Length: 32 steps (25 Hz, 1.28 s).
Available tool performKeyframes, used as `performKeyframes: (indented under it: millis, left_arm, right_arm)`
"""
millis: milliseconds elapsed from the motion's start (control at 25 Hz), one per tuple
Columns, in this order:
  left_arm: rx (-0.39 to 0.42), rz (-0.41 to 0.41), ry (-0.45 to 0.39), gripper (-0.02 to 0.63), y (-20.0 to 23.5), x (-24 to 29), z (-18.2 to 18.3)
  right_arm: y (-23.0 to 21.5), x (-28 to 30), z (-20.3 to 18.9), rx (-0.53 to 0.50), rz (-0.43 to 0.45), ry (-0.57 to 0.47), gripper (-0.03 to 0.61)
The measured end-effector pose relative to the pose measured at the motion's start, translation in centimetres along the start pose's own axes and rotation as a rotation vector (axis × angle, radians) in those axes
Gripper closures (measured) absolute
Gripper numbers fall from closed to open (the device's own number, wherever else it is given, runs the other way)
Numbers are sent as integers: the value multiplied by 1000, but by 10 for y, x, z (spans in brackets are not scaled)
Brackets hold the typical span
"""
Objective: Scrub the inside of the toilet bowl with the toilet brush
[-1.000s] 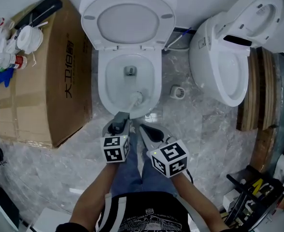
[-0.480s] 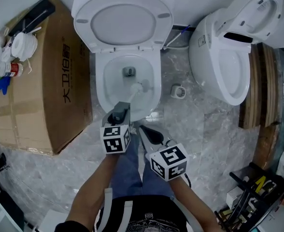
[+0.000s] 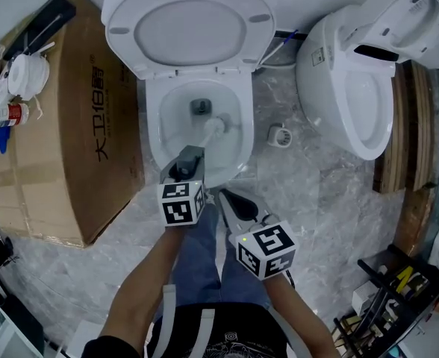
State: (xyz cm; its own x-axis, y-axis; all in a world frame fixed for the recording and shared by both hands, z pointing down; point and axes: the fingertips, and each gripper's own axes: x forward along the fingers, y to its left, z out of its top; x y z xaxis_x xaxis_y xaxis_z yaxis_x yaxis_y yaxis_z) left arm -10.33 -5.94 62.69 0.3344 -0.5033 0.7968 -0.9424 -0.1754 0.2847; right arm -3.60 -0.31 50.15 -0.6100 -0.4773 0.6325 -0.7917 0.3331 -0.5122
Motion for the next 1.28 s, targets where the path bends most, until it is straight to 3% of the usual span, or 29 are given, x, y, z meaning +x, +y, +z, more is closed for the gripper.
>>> performKeyframes:
  millis: [680, 1280]
  left_arm:
    - [-4, 32, -36, 440, 57, 43, 59]
    - [-85, 106, -51, 440, 97, -3, 26]
  right_arm:
    - [-14, 29, 4, 30, -35, 52, 580]
    - [5, 44, 1, -39, 32, 100, 580]
